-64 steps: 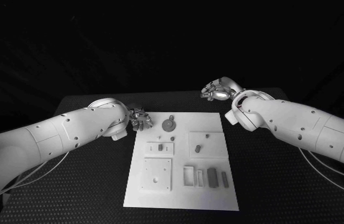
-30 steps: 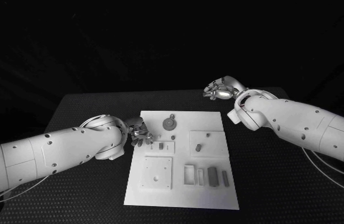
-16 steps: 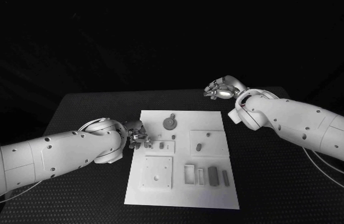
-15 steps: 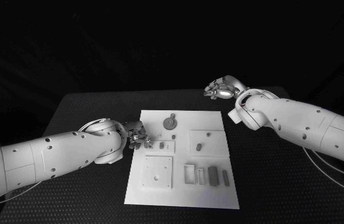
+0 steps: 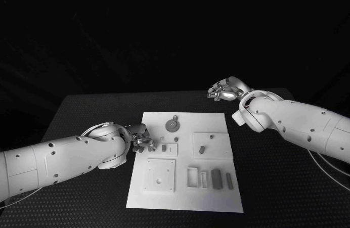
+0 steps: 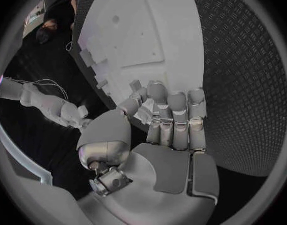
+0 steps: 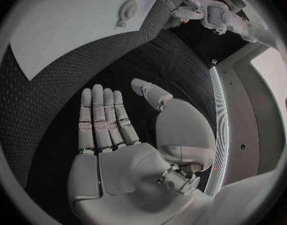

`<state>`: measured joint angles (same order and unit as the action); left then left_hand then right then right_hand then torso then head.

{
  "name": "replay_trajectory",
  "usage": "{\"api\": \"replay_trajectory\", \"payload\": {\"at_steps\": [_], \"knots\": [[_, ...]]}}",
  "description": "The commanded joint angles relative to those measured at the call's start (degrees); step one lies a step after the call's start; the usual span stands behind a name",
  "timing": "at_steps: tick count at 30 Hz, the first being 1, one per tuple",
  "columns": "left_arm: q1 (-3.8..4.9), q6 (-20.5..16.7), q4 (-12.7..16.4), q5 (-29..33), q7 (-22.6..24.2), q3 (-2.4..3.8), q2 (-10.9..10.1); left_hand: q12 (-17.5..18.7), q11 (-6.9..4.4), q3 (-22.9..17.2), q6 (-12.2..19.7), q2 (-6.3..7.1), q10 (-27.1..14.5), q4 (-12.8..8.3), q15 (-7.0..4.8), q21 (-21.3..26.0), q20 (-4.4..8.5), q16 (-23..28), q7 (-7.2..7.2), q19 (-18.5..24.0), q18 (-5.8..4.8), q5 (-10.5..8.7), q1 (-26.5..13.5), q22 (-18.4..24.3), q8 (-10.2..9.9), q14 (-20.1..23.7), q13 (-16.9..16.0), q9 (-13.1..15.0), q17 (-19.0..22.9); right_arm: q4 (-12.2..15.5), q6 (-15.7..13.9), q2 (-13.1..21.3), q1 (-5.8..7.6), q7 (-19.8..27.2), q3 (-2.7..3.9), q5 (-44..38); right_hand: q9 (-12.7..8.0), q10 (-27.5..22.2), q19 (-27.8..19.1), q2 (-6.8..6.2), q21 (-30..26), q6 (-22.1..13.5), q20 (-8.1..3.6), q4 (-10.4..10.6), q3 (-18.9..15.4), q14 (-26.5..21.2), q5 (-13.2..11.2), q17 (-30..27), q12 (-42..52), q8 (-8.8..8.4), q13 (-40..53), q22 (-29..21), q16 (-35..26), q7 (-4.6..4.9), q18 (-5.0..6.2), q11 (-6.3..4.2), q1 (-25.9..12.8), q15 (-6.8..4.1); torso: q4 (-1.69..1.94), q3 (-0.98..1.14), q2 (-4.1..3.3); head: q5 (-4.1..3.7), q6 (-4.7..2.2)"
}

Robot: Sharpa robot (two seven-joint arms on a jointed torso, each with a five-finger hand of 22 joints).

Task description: Assemble the parts on the task board

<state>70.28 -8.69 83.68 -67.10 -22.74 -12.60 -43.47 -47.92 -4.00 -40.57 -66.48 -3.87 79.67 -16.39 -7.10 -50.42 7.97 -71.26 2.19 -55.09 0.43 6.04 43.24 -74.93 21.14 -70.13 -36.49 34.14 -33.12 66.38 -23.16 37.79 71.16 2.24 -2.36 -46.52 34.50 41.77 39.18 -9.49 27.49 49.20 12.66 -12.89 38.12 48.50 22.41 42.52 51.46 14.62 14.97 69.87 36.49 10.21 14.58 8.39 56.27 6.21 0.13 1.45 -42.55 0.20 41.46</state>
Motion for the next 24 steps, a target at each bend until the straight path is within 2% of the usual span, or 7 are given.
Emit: {"api": "replay_trajectory", "payload": {"at_steps": [1,6,15,24], "knots": [[-0.13,-1.4,0.2,-1.0,0.0,0.02,0.2,-0.3,-1.19,-0.2,-1.7,-0.46,0.9,-0.1,-2.12,-0.4,5.92,-0.3,-1.18,-0.5,1.11,0.18,0.1,-1.3,0.1,-0.9,-0.1,0.1,-0.1,0.1,0.4,0.0,-0.02,0.4,0.01,-0.5,-0.1,-0.3,0.4,0.08,-0.4,-0.4,0.06,-0.2,0.0,-0.4,0.2,-0.1,0.2,0.02,-0.1,0.1,-0.2,-0.10,0.41,0.09,0.1,0.00,0.01,0.04,0.00,0.01,0.00],[-0.33,-1.7,0.4,-1.7,-0.3,0.01,0.2,-1.0,-1.35,-0.2,-2.0,-0.73,1.0,-0.1,-2.38,-0.8,6.10,-0.9,-1.33,-0.7,1.12,0.24,-0.3,-1.3,0.2,-1.1,-0.5,0.3,-0.2,0.2,0.5,0.1,-0.02,0.4,0.01,-0.5,-0.1,-0.3,0.4,0.08,-0.4,-0.4,0.06,-0.2,0.0,-0.4,0.2,-0.1,0.2,0.02,-0.1,0.1,-0.2,-0.09,0.41,0.09,0.1,0.00,0.02,0.07,0.02,0.04,0.00],[-1.01,-2.9,0.6,-3.9,-1.4,0.01,0.1,-4.2,-2.24,-0.3,-3.7,-0.76,1.6,-0.2,-3.49,-3.2,6.95,-4.0,-2.22,-1.5,1.35,2.65,-1.5,-1.4,1.6,-1.9,-2.1,1.3,-0.9,0.2,0.4,0.1,-0.02,0.4,0.01,-0.5,-0.1,-0.3,0.4,0.07,-0.4,-0.4,0.06,-0.2,0.0,-0.4,0.2,-0.1,0.2,0.03,-0.1,0.1,-0.2,-0.09,0.41,0.09,0.1,0.00,0.04,0.12,0.01,0.08,-0.02],[-1.61,-4.1,0.6,-4.9,-1.7,0.02,0.2,-6.6,-2.90,-0.5,-4.4,-0.73,1.7,-0.2,-4.44,-5.2,7.62,-6.1,-2.87,-2.5,1.73,3.50,-1.9,-1.3,3.0,-2.8,-3.2,2.2,-1.0,0.2,0.4,0.2,-0.02,0.4,0.01,-0.5,-0.1,-0.3,0.4,0.07,-0.5,-0.4,0.06,-0.1,0.0,-0.4,0.2,-0.1,0.2,0.03,-0.1,0.1,-0.2,-0.09,0.41,0.09,0.1,0.00,0.00,0.08,0.01,0.10,0.01]]}}
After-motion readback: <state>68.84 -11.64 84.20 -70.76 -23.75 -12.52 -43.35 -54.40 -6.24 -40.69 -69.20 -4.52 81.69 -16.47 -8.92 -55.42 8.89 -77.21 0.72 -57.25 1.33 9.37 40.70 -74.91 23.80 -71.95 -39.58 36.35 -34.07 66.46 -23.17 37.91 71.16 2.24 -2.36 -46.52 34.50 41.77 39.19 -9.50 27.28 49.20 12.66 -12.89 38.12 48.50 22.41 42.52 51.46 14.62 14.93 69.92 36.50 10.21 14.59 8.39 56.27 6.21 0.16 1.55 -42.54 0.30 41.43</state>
